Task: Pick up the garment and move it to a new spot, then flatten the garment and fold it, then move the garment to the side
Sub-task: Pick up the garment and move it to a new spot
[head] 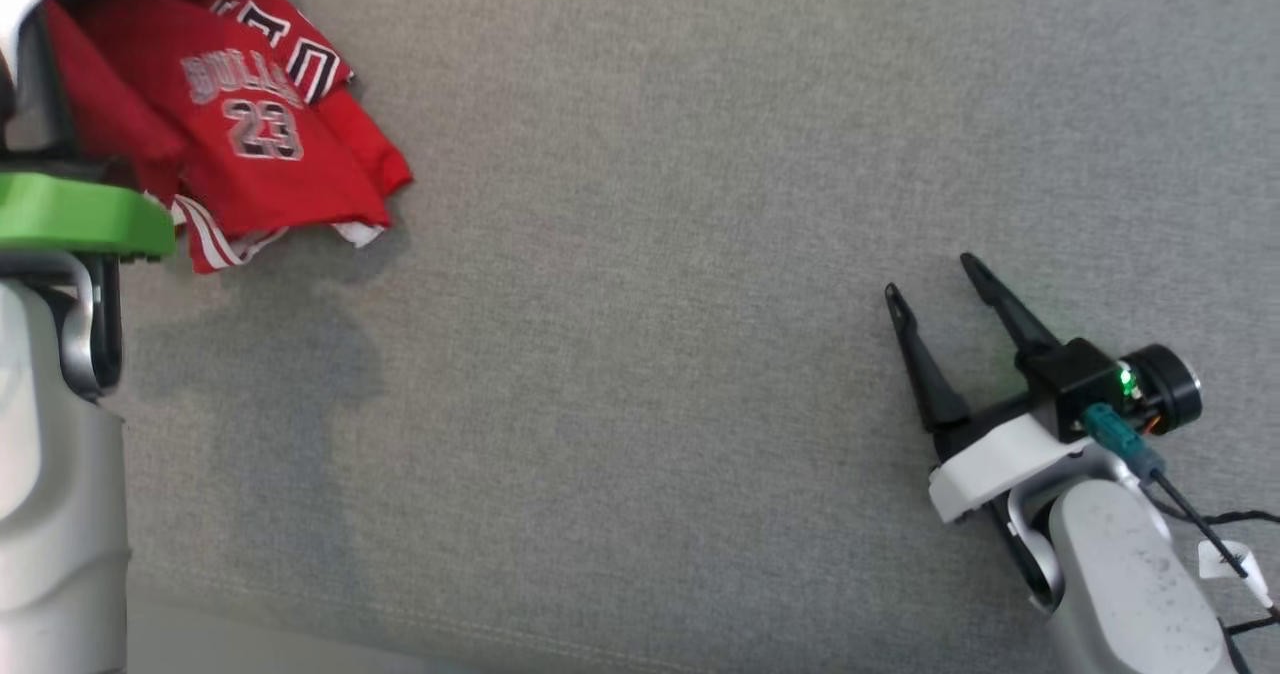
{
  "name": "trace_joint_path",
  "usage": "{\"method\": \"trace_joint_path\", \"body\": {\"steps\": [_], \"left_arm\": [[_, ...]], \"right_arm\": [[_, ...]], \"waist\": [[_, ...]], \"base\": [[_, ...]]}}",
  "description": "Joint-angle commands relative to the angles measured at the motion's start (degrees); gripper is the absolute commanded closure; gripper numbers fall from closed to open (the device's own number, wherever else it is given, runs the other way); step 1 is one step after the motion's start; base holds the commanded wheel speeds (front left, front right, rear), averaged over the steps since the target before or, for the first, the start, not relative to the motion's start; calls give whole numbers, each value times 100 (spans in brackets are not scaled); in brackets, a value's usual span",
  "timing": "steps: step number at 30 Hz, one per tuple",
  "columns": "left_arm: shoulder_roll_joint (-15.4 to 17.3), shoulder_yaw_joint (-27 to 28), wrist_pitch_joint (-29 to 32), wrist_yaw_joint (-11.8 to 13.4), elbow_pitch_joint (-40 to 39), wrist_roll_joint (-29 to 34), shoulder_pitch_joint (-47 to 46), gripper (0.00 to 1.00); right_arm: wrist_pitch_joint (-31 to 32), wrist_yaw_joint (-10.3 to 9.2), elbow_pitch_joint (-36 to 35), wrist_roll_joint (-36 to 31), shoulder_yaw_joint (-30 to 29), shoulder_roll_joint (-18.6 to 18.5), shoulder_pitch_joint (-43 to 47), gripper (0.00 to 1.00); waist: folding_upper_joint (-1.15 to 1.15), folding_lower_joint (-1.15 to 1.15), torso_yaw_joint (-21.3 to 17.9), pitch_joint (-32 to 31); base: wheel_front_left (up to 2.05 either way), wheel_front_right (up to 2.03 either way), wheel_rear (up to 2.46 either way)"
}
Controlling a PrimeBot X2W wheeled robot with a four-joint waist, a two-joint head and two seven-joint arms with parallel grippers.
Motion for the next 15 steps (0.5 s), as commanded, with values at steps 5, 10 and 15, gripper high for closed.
{"method": "trace_joint_path", "body": {"steps": [5, 10, 15], "left_arm": [[83, -499, -2, -26, -927, 98, -257, 100], [1, -1143, 0, -25, -1578, -88, -518, 100], [-305, -1888, -1, -25, -1771, -334, -783, 100]], "right_arm": [[-1, -10, 37, 211, 43, 153, 228, 0], [-1, -10, 11, 329, 46, 216, 385, 0], [-1, -10, -24, 388, -10, 240, 582, 0]], "waist": [[0, -1, -492, -829], [0, -1, -1032, -1051], [0, -1, -1669, -1132]], "base": [[0, 0, 0], [0, 0, 0], [0, 0, 0]]}}
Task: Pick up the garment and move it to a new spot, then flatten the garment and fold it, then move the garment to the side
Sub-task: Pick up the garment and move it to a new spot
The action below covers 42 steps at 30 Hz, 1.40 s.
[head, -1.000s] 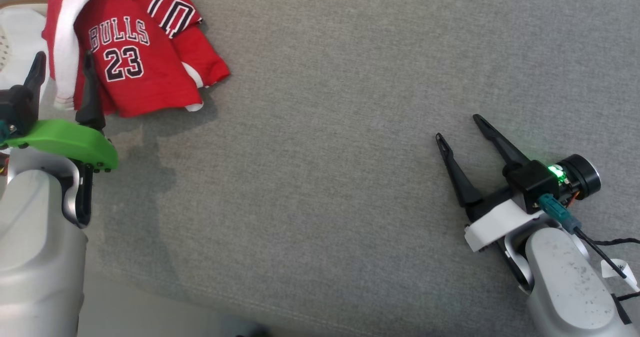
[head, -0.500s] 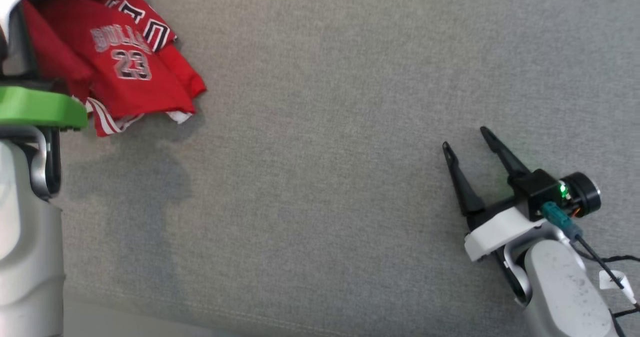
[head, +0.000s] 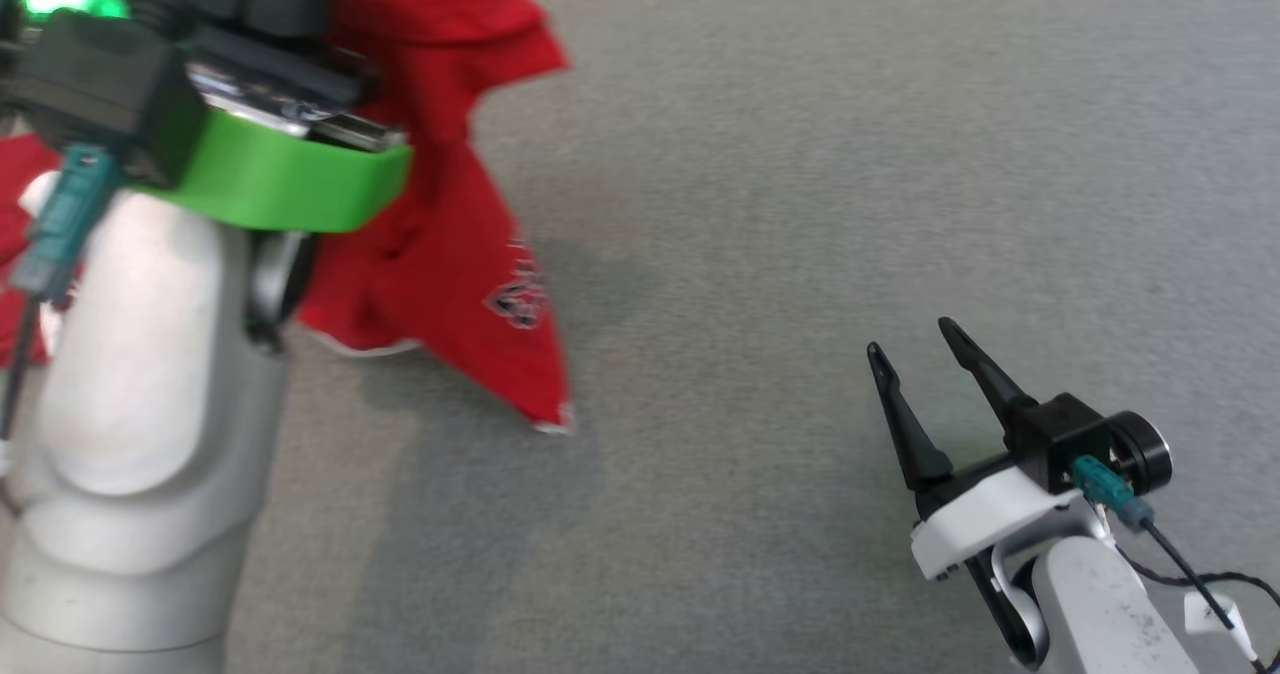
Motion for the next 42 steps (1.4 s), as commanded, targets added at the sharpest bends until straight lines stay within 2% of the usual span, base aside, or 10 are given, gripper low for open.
{"method": "trace_joint_path", "body": {"steps": [1, 10, 14, 18, 19, 20, 21, 30, 35, 42], "left_arm": [[-131, -138, 3, -17, -19, -75, -140, 100], [-906, -895, 3, -17, 356, -549, -149, 100], [-958, -1142, 2, -16, 857, -491, 287, 100], [-691, -1176, 3, -16, 1556, -368, 863, 100], [-631, -1149, 3, -16, 1720, -346, 1016, 74], [-580, -1091, 2, -15, 1871, -317, 1171, 41], [-534, -1023, 1, -8, 1999, -290, 1305, 0], [-254, 3, 0, 202, 2284, -101, 2557, 0], [-362, 753, 0, 306, 1899, 65, 3207, 0], [-661, 1315, 1, 190, 1450, 327, 3942, 0]], "right_arm": [[-2, -10, -21, 63, -49, -8, 98, 0], [-2, -10, -89, 236, -125, -4, 303, 0], [-2, -10, -107, 283, -165, -3, 335, 0], [-2, -10, -117, 322, -195, -4, 341, 0], [-2, -10, -118, 327, -187, 0, 332, 0], [-2, -10, -112, 323, -175, -3, 321, 0], [-2, -10, -106, 315, -171, -3, 310, 0], [-2, -10, -66, 275, -207, -7, 316, 0], [-2, -10, -41, 278, -238, -7, 432, 0], [-2, -10, -1, 335, -257, -6, 674, 0]], "waist": [[0, 0, -806, -250], [0, 0, -1647, -211], [0, 0, -1716, -182], [0, 0, -1641, -160], [0, 0, -1613, -159], [0, 0, -1574, -162], [0, 0, -1540, -167], [0, 0, -1230, -387], [0, 0, -1152, -591], [0, 0, -1067, -902]], "base": [[0, 0, 0], [0, 0, 0], [0, 0, 0], [0, 0, 0], [0, 0, 0], [0, 0, 0], [0, 0, 0], [0, 0, 0], [0, 0, 0], [0, 0, 0]]}}
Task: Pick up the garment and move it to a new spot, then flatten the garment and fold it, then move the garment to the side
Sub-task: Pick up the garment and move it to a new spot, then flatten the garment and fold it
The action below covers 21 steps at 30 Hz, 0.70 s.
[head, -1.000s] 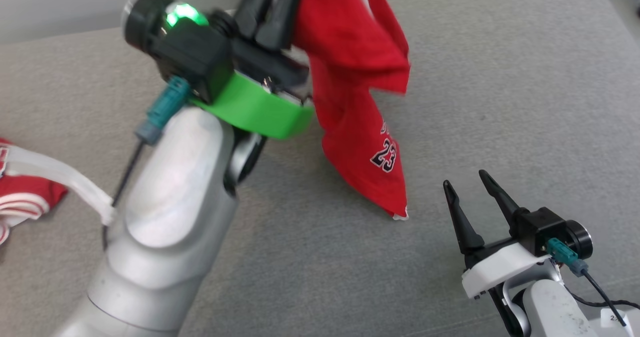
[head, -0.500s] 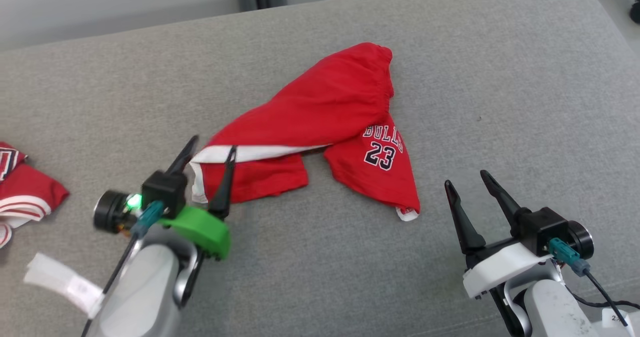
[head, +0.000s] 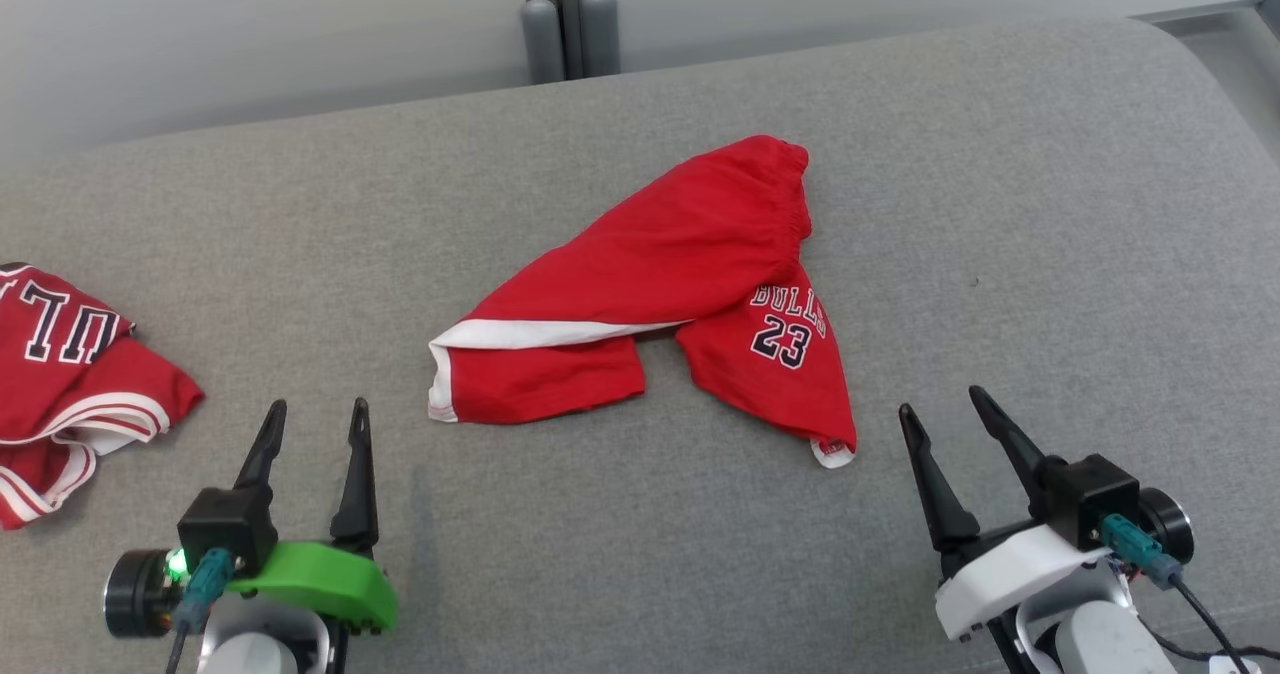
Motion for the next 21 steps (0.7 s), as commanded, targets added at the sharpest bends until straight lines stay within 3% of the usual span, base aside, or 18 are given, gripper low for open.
{"method": "trace_joint_path", "body": {"steps": [1, 10, 21], "left_arm": [[-63, 126, -2, -28, -64, 29, 210, 0], [-368, 446, -1, -160, -266, 210, 904, 0], [-430, 183, -1, -212, -348, 229, 398, 0]], "right_arm": [[-2, -9, 34, 31, -13, -15, 131, 0], [-2, -10, 178, 54, 14, -14, 381, 0], [-2, -10, 240, 1, -30, -18, -364, 0]], "waist": [[0, 0, 76, -177], [0, 0, 305, -302], [0, 0, 682, 353]], "base": [[0, 0, 0], [0, 0, 0], [0, 0, 0]]}}
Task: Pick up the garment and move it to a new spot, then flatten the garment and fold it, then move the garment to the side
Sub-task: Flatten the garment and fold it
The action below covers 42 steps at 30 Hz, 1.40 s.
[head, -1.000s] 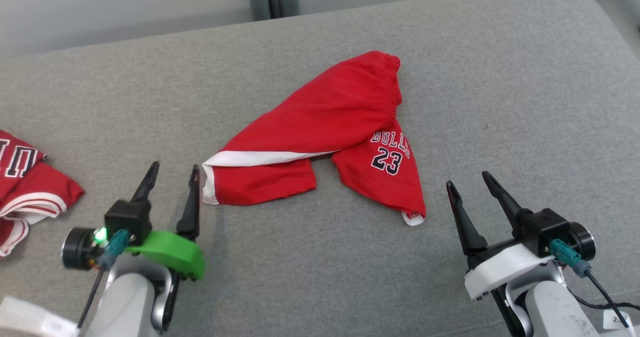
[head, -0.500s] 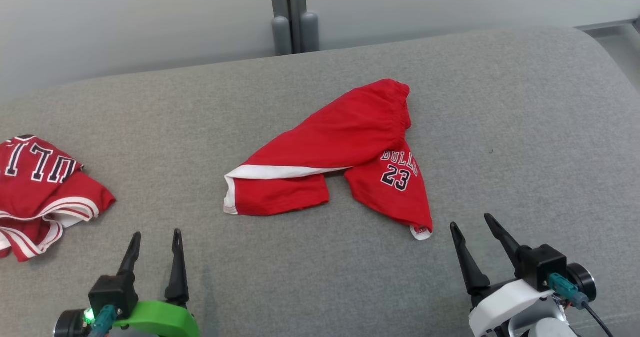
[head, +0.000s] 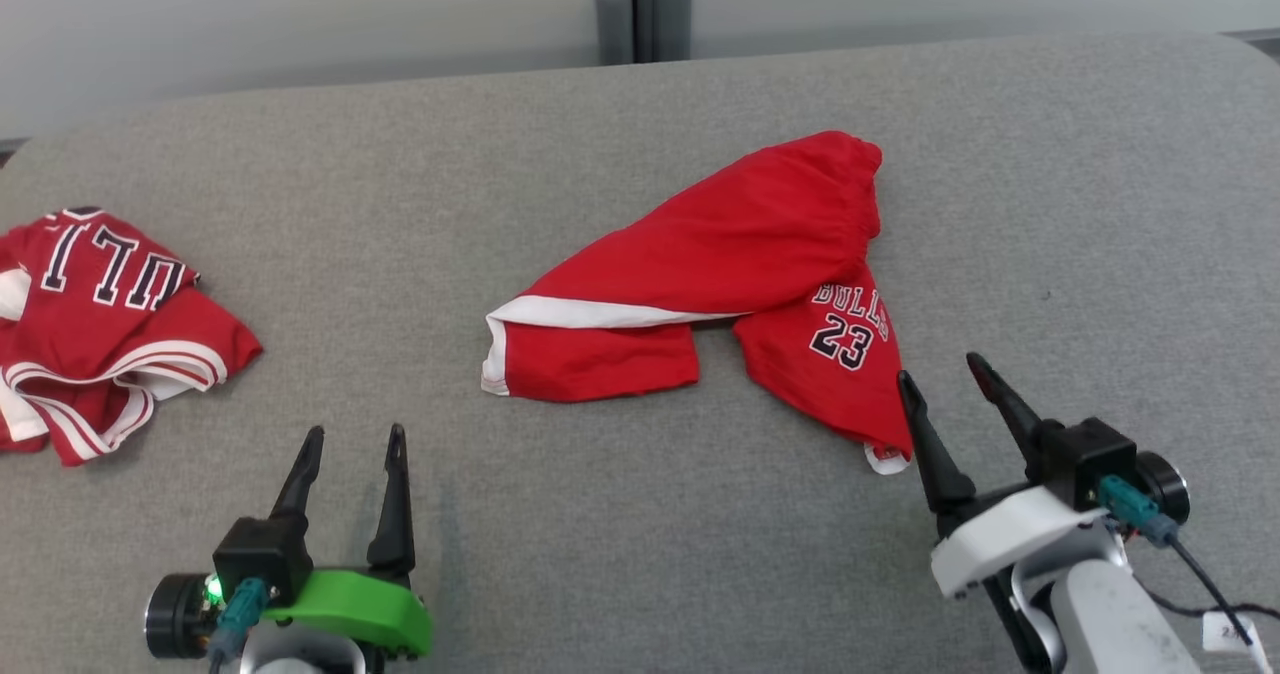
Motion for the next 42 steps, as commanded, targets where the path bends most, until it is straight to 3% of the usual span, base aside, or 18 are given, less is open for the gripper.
{"method": "trace_joint_path", "body": {"steps": [1, 13, 22, 24, 27, 28, 36, 42], "left_arm": [[7, -38, 0, -18, -33, -24, -174, 0], [2, -405, 0, -25, -203, -215, -800, 0], [2, -433, 0, -25, -211, -263, -940, 0], [2, -428, 0, -25, -216, -269, -920, 0], [2, -406, 0, -25, -196, -264, -868, 0], [2, -402, 0, -25, -181, -262, -851, 0], [3, -415, 0, -26, -93, -264, -691, 0], [4, -390, 1, -26, -56, -281, -459, 0]], "right_arm": [[-2, -10, 61, -26, -39, -23, -209, 0], [-2, -10, 997, -110, -344, -23, -1657, 0], [-2, -10, 1382, 89, -184, -24, -2025, 2], [-2, -10, 1275, 104, -108, -24, -2070, 52], [-2, -9, 1218, 107, -64, -24, -2019, 84], [-2, -10, 1187, 85, -34, -23, -2020, 100], [-2, -9, 561, 161, 359, -22, -2042, 100], [-2, -9, 339, 1004, 1669, -20, -2562, 100]], "waist": [[0, 0, 221, 327], [0, 0, 679, 1241], [0, 0, 766, 1332], [0, 0, 758, 1315], [0, 0, 742, 1269], [0, 0, 738, 1255], [0, 0, 754, 936], [0, 0, 829, 483]], "base": [[0, 0, 0], [0, 0, 0], [0, 0, 0], [0, 0, 0], [0, 0, 0], [0, 0, 0], [0, 0, 0], [0, 0, 0]]}}
